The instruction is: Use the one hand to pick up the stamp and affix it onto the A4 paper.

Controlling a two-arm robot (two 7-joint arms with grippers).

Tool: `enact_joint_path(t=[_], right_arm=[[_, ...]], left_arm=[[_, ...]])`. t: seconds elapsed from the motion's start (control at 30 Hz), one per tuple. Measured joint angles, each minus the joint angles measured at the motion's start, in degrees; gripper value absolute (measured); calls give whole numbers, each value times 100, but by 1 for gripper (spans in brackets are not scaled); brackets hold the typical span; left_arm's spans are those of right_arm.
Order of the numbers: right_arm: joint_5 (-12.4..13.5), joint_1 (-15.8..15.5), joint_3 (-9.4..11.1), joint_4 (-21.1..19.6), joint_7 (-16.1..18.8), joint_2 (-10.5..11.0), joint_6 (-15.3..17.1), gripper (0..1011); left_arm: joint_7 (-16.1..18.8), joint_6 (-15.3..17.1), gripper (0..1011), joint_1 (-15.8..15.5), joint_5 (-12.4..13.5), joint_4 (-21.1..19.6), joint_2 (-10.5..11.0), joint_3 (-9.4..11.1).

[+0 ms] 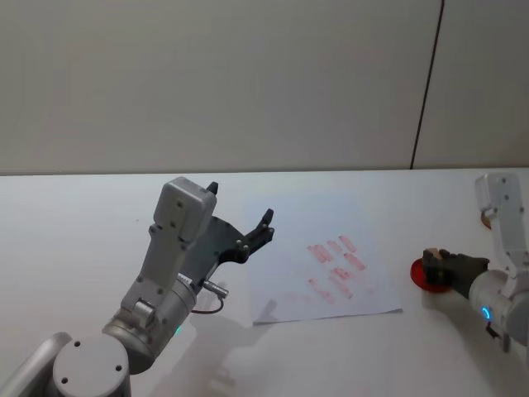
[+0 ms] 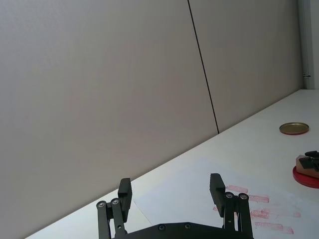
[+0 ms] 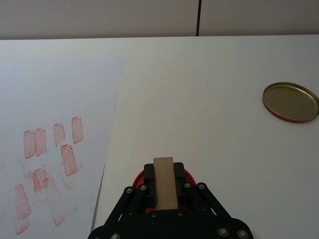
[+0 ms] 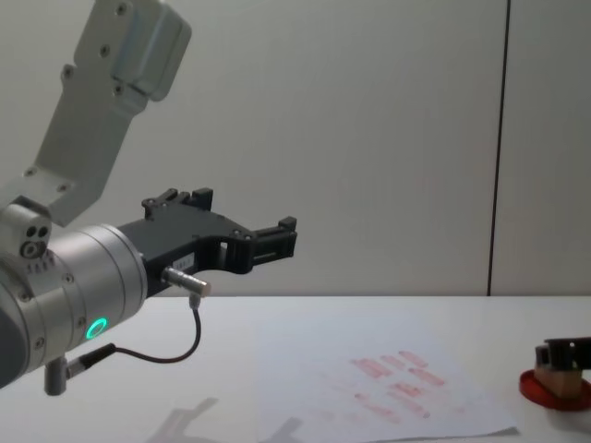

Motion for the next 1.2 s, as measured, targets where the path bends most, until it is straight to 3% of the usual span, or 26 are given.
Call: enact_joint_path(t=[0.77, 1.0, 1.2], right_arm=[[-485, 208, -78, -988, 291, -42, -96, 224], [-666, 365, -132, -884, 420, -116, -131, 224], [-806, 618, -182, -359, 571, -225, -243, 224]], left_arm=[[0, 0, 993, 0, 0, 0, 0, 0], [0, 0, 993, 0, 0, 0, 0, 0], [0, 0, 993, 0, 0, 0, 0, 0]])
